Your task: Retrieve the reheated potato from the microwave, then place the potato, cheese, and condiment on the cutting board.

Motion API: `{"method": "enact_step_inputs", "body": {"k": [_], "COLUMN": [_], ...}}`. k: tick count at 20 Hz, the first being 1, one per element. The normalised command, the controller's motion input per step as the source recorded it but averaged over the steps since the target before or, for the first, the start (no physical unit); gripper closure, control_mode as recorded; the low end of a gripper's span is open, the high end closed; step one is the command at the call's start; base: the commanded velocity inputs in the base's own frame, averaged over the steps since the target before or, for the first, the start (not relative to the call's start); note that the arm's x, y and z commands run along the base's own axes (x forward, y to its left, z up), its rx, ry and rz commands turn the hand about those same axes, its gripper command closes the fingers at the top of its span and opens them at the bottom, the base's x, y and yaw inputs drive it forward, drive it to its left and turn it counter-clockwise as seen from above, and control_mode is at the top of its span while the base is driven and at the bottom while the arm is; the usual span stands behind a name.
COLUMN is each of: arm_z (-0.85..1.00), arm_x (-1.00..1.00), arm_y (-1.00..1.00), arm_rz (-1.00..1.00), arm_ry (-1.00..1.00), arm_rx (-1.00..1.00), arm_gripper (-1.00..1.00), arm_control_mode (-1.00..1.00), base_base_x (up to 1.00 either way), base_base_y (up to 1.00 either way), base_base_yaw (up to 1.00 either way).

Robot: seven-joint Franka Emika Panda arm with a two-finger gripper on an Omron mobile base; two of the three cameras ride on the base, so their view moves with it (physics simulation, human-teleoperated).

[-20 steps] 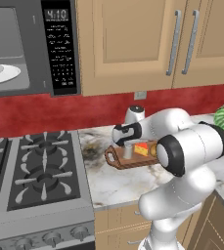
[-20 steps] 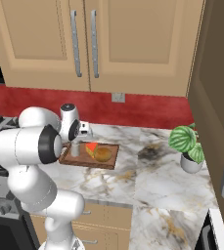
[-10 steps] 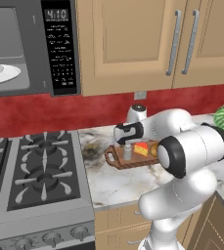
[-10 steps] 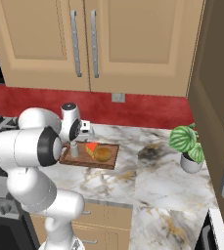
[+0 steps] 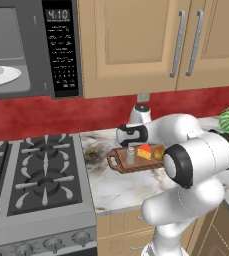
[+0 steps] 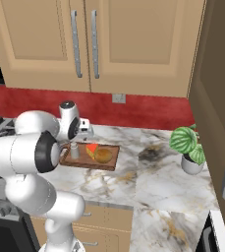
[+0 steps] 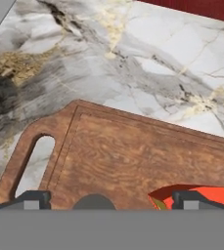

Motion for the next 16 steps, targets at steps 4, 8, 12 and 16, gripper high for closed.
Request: {"method": "enact_step_inputs", "body": {"k": [4, 8, 12, 16], "arm_z": [0.21, 0.12, 0.23, 0.36], "arm_x": [-0.15, -0.29, -0.19, -0.11], "arm_y": [0.01, 0.0, 0.0, 0.0], "arm_rz": [0.0, 0.0, 0.0, 0.0], "arm_ry": [-0.1, -0.12, -0.05, -0.03], "arm_rx": [0.0, 0.0, 0.01, 0.08], "arm_gripper": [-1.0, -1.0, -1.0, -1.0], "arm_control_mode": [-1.0, -1.0, -1.0, -1.0], "base_base_x": [0.0, 0.0, 0.0, 0.0], "base_base_y": [0.0, 0.0, 0.0, 0.0], "base_base_yaw": [0.0, 0.0, 0.0, 0.0]}}
